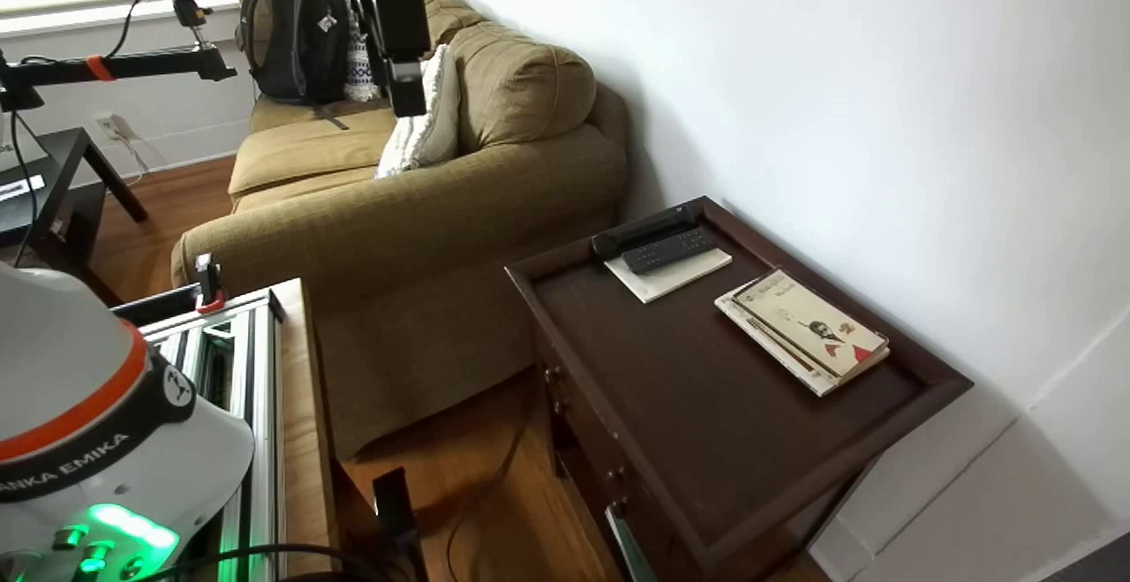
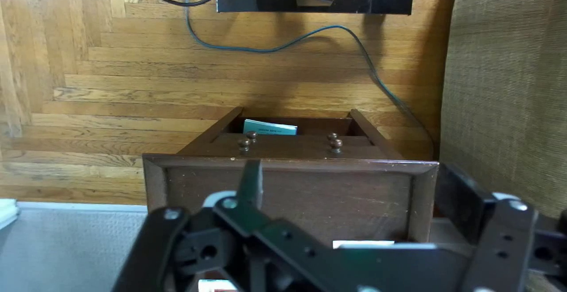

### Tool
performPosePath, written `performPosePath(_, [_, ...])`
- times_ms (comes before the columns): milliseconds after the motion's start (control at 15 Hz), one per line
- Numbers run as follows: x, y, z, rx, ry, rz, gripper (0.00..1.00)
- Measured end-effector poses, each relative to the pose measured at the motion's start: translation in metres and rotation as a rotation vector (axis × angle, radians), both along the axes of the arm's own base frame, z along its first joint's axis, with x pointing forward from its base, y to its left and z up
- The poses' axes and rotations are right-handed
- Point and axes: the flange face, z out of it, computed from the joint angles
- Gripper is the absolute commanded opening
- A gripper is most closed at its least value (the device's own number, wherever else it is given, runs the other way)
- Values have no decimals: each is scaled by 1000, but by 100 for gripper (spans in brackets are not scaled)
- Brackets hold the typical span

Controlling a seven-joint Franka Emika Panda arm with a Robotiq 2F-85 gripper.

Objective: Place the top two books in front of the table

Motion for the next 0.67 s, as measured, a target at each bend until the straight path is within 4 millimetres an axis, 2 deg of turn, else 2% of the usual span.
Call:
performPosePath(133, [8, -12, -2, -23, -30, -28, 100])
performPosePath(400, [37, -45, -17, 1, -120, -83, 100])
performPosePath(667, [70, -57, -28, 126, -267, -83, 100])
